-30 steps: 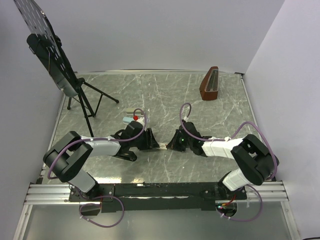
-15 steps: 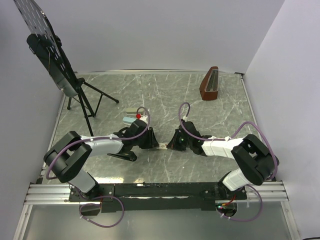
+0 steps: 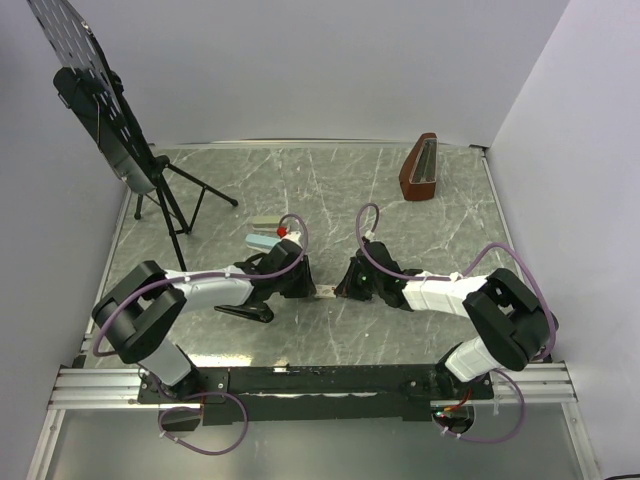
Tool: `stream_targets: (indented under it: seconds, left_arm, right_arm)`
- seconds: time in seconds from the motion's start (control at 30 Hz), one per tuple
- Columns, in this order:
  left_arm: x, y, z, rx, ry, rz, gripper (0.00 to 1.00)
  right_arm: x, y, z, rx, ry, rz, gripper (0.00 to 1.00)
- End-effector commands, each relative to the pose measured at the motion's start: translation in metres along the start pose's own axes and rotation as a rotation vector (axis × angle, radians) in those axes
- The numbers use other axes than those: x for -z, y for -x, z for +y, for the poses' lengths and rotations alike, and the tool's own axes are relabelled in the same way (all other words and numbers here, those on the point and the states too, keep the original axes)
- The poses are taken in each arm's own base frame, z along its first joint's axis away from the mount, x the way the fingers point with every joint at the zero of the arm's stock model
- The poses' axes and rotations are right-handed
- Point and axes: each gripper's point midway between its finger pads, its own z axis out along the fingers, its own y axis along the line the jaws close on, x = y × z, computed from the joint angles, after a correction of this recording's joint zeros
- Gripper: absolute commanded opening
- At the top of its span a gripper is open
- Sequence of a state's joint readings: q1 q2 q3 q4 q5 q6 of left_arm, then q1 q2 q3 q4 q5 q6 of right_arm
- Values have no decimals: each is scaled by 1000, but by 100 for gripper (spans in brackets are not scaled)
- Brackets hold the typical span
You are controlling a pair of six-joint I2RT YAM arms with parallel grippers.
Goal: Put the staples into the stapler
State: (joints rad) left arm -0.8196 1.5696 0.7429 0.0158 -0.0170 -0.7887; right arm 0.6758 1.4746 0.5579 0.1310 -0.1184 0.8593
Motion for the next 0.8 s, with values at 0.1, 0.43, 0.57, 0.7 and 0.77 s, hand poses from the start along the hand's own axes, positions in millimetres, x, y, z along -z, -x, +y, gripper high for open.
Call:
stream_targets:
  seconds: [0.1,0.43,0.57,0.7,0.77]
  left_arm:
    - [-4,8,-9,-18,8,-22,27]
    - [-6,6,0,-25,68,-13,18]
    - [-4,7,6,-27,95,-19,15]
    - [-5,5,6,-30,100,-9,17]
    - [-5,5,3,-35,94,-6,19]
  right_arm:
    - [2,7,-2,45,-46,-31,0]
    - [0,2,-2,56,-49,-24,0]
    - [1,3,-2,59,-48,-28,0]
    - [1,3,-2,63,-50,-30,0]
    - [1,3,-2,65,-51,-30,0]
